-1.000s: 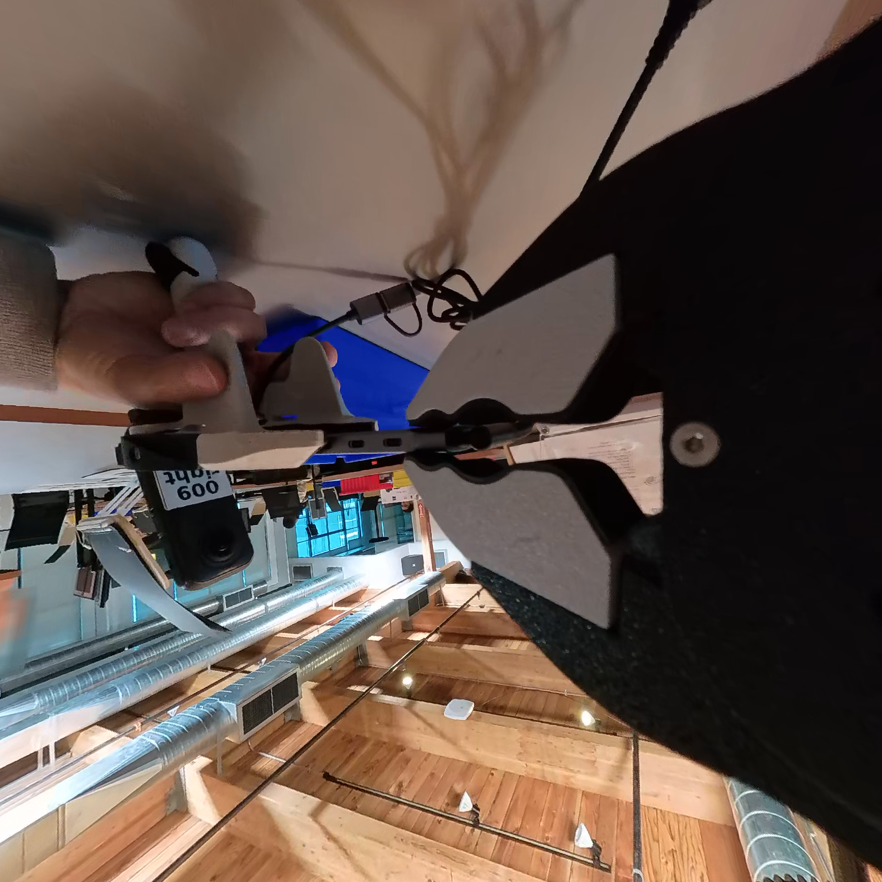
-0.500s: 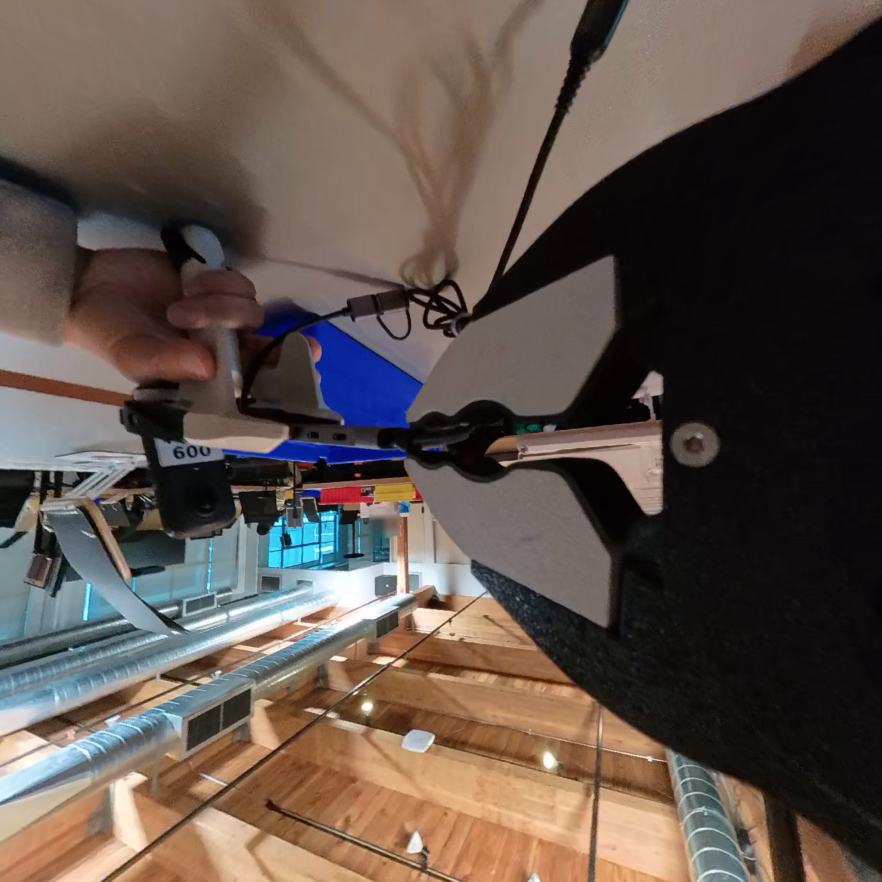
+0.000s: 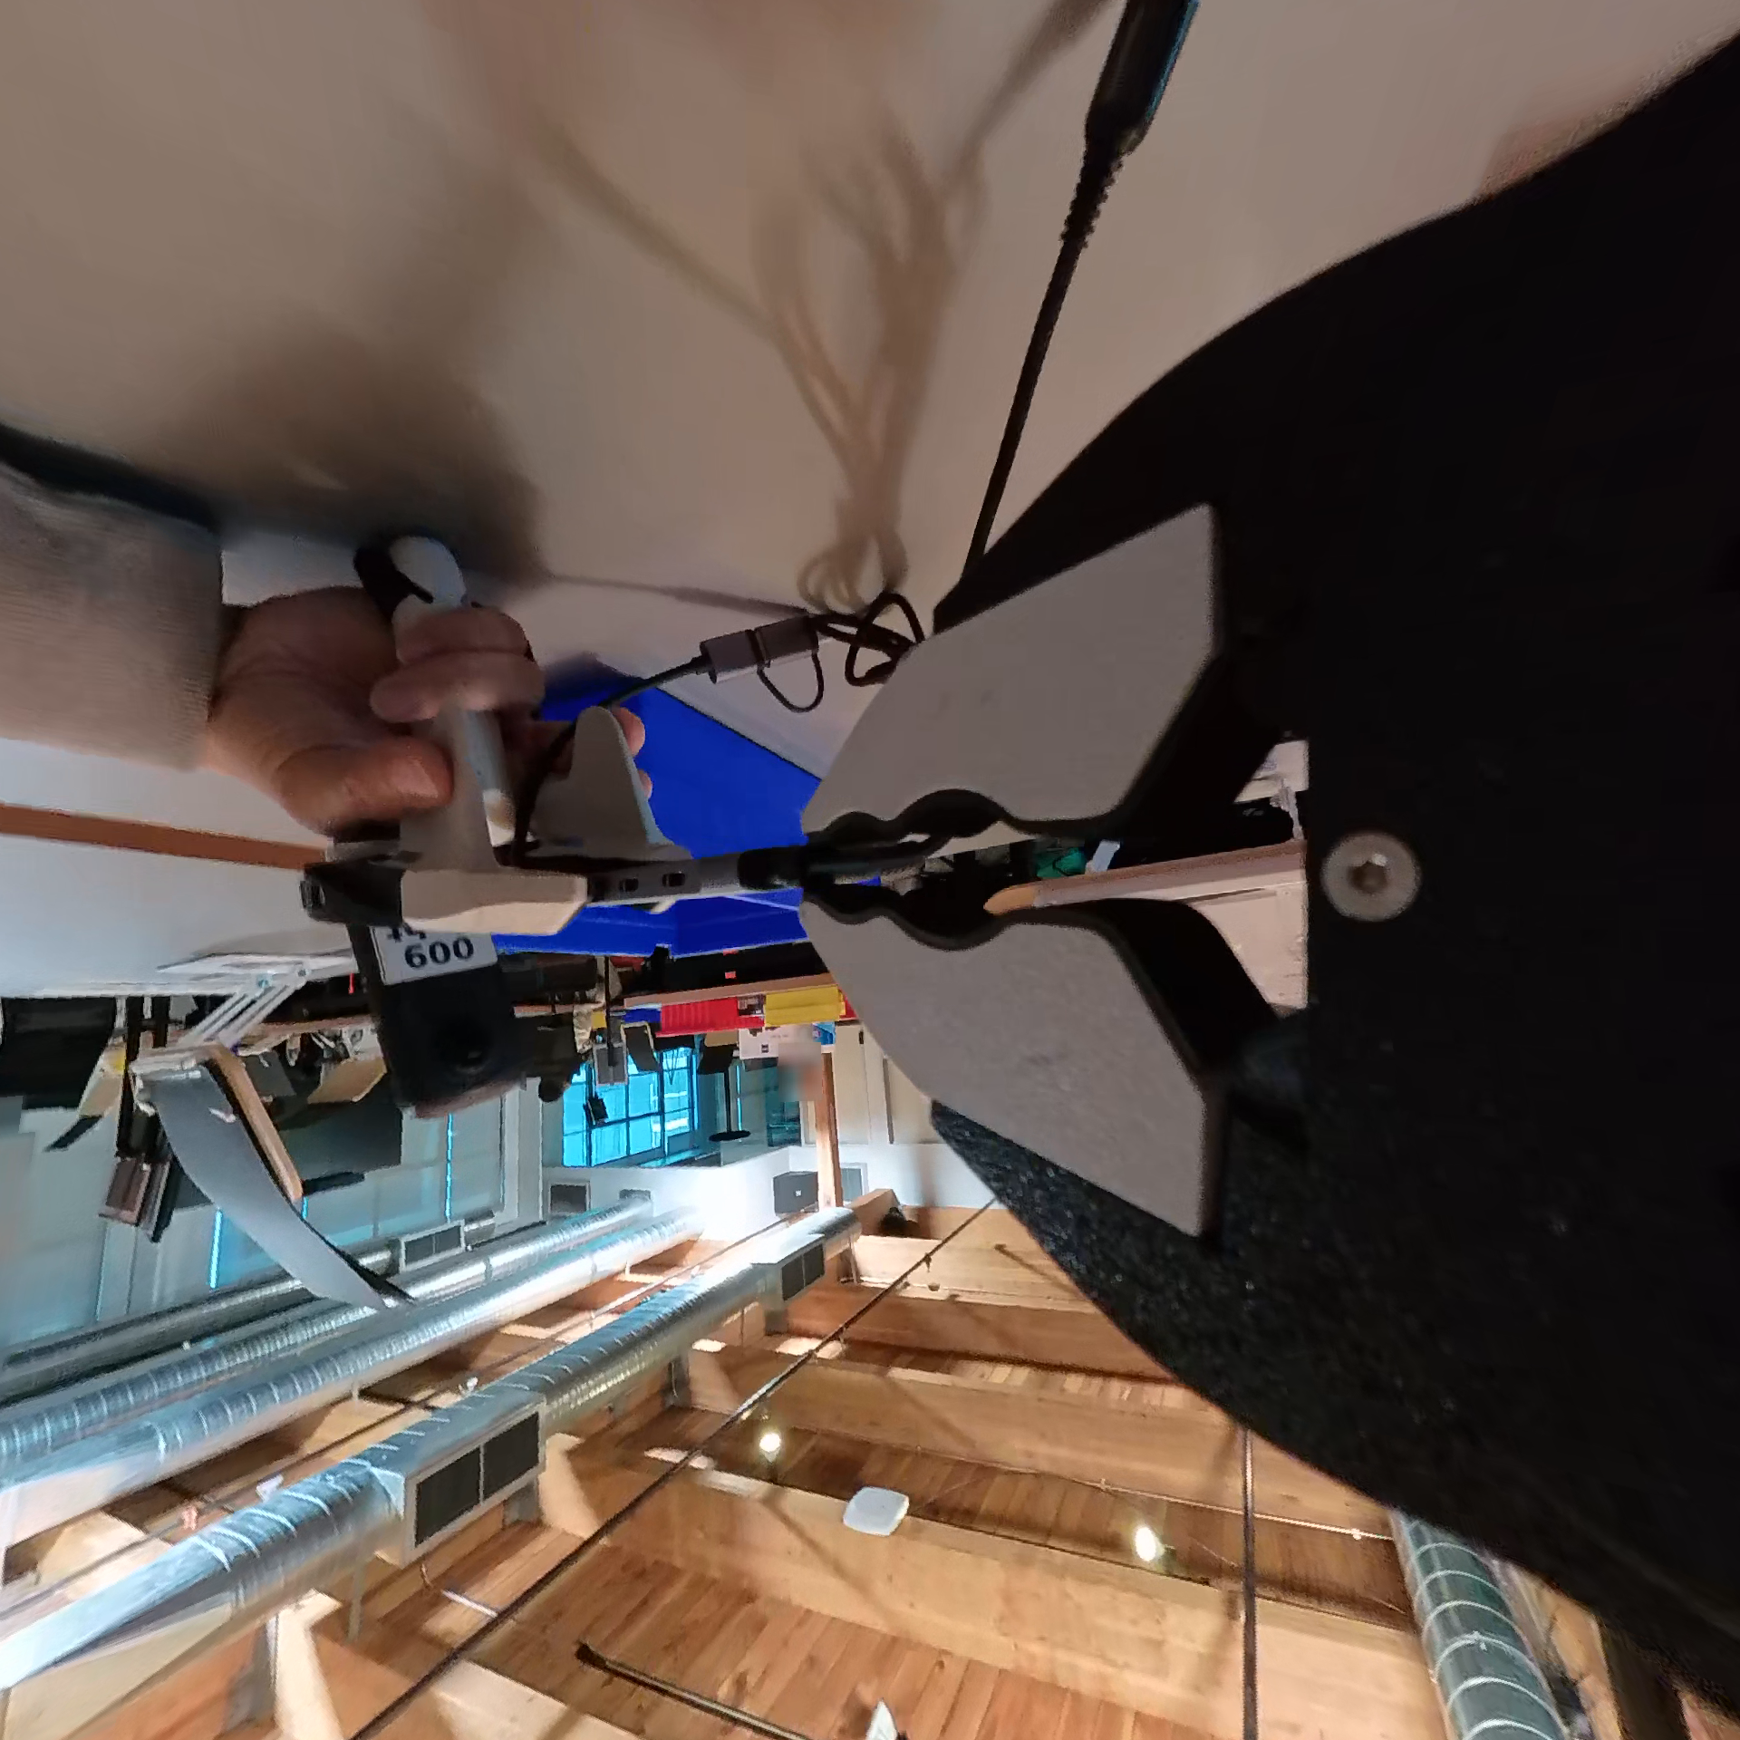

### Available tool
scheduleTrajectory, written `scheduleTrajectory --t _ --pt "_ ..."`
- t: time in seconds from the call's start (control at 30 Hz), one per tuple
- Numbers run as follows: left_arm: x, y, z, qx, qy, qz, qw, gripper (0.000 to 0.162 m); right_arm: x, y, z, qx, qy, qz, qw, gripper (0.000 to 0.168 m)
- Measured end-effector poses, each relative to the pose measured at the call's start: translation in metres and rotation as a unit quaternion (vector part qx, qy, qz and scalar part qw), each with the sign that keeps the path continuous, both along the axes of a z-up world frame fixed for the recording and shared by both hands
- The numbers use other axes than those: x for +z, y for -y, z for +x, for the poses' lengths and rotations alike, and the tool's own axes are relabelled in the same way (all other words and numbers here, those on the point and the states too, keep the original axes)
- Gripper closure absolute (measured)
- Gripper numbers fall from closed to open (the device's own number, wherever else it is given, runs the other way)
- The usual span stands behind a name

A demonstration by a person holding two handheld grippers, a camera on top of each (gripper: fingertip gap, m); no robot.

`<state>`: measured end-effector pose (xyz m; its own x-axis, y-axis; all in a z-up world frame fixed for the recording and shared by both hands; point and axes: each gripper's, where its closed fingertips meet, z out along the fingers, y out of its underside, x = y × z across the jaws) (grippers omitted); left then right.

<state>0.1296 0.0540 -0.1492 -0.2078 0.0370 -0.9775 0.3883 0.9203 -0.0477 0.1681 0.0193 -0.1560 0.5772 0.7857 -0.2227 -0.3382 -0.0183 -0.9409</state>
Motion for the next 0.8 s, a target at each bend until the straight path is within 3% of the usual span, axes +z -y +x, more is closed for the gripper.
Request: scheduleTrajectory --t 0.17,0.37,0.5,0.6,0.7,0.8 --pt "-0.005 -0.002 -0.002 -0.003 -0.005 0.019 1.000 0.155 -0.003 -0.004 -0.002 0.013 -0.001 -0.021 1.000 0.143" --pt "0.001 -0.002 0.007 0.008 0.019 -0.011 1.000 0.155 0.001 -0.002 0.006 0.001 -0.023 -0.009 1.000 0.143" --pt "0.005 -0.006 0.015 0.027 -0.016 -0.051 0.998 0.155 0.004 -0.002 0.012 -0.031 -0.027 0.005 0.999 0.143" --pt "0.013 -0.016 0.016 0.051 -0.014 -0.101 0.993 0.141 0.005 -0.006 0.020 -0.084 -0.027 0.016 0.996 0.143" --pt "0.027 -0.059 0.013 0.121 -0.024 -0.205 0.971 0.128 0.005 -0.015 0.037 -0.173 -0.021 0.016 0.985 0.143" --pt "0.031 -0.146 0.007 0.271 -0.066 -0.334 0.900 0.122 0.002 -0.024 0.045 -0.240 0.003 0.013 0.971 0.143"
